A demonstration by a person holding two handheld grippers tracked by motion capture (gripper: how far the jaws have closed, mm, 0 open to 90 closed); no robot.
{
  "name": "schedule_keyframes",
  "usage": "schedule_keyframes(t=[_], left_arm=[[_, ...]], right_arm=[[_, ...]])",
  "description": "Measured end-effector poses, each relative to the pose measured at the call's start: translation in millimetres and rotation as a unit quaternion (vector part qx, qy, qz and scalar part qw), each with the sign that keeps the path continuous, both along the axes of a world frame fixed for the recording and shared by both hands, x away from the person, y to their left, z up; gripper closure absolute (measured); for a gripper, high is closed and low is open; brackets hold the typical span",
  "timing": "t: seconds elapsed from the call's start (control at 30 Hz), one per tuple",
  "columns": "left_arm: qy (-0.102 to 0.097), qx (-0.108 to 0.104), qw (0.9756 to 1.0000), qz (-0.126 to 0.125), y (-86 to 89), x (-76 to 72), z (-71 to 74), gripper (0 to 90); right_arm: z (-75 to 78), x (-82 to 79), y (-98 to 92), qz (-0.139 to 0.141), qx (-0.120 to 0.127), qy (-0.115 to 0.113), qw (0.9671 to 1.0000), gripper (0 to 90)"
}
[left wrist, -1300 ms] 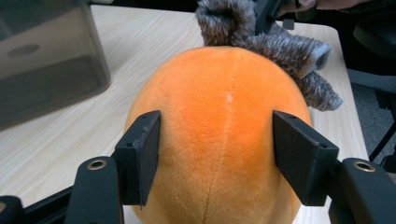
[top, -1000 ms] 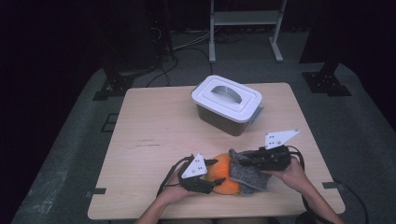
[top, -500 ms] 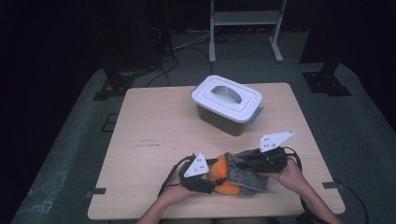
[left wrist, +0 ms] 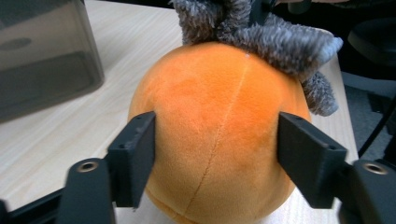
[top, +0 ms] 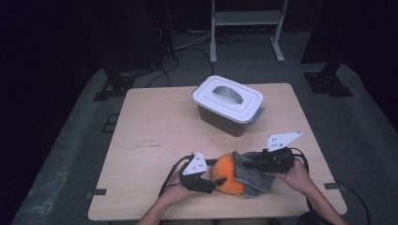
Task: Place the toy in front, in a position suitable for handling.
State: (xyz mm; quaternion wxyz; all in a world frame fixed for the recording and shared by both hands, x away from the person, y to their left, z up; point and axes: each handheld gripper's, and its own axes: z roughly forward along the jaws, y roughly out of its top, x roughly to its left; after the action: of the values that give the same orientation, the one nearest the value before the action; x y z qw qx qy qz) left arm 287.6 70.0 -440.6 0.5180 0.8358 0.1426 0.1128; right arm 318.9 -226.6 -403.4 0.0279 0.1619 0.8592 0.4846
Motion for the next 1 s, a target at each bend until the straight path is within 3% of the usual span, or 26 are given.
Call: schedule_keyframes(t=[0.07,0.17,0.3,0.37,0.43,0.53,0.6,0.67,0.7,0.77,0.83,0.87,0.9,1.0], left_arm=[[-0.013,0.000,0.9999,0.002,-1.1,-1.4,1.0,33.4],[-0.026,0.006,0.9997,0.002,0.6,-3.4,2.1,35.4],[-0.027,-0.005,0.9996,0.002,6.2,-4.1,4.3,39.3],[-0.014,-0.007,0.9999,0.000,5.9,-2.0,4.3,35.2],[-0.004,-0.004,1.0000,0.004,3.7,0.4,3.1,23.4],[0.024,-0.007,0.9997,-0.004,-0.7,4.2,0.9,12.9],[0.039,-0.005,0.9992,-0.011,-3.6,6.0,-2.9,10.3],[0.041,-0.003,0.9991,-0.011,-4.6,6.3,-4.7,12.5],[0.028,-0.007,0.9996,-0.005,-4.7,3.9,-7.4,12.5],[0.006,-0.003,0.9999,0.011,-4.6,1.2,-4.5,31.7],[-0.016,0.002,0.9997,0.017,-5.3,-0.9,-1.4,34.8],[-0.016,0.002,0.9997,0.017,-5.3,-0.9,-1.4,35.4],[-0.032,0.008,0.9992,0.023,-6.2,-3.0,1.0,35.5],[-0.058,0.023,0.9975,0.032,-1.7,-5.4,4.6,35.3]], right_arm=[[6.9,0.1,7.2,0.008,0.007,-0.009,0.9999,79.0],[12.5,0.3,17.6,0.016,-0.002,-0.021,0.9997,78.9],[7.3,3.9,13.9,0.008,-0.008,-0.014,0.9998,78.9],[3.3,1.8,10.3,0.006,-0.002,-0.008,0.9999,78.9],[0.6,-1.5,8.8,0.010,0.003,-0.006,0.9999,79.0],[-1.9,-6.8,8.9,0.016,0.005,-0.006,0.9998,79.2],[-2.4,-9.9,11.5,0.028,0.002,-0.007,0.9996,79.3],[-2.0,-10.9,12.6,0.030,-0.001,-0.007,0.9995,79.3],[-1.3,-11.5,13.6,0.031,-0.005,-0.010,0.9995,79.3],[7.2,-10.0,16.8,0.027,-0.007,-0.016,0.9995,79.3],[13.6,-9.1,19.8,0.029,-0.003,-0.024,0.9993,79.4],[13.6,-9.1,19.8,0.029,-0.003,-0.024,0.9993,79.4],[23.3,-7.2,29.1,0.030,0.003,-0.038,0.9988,79.4],[24.8,-3.5,37.4,0.034,-0.005,-0.042,0.9985,79.4]])
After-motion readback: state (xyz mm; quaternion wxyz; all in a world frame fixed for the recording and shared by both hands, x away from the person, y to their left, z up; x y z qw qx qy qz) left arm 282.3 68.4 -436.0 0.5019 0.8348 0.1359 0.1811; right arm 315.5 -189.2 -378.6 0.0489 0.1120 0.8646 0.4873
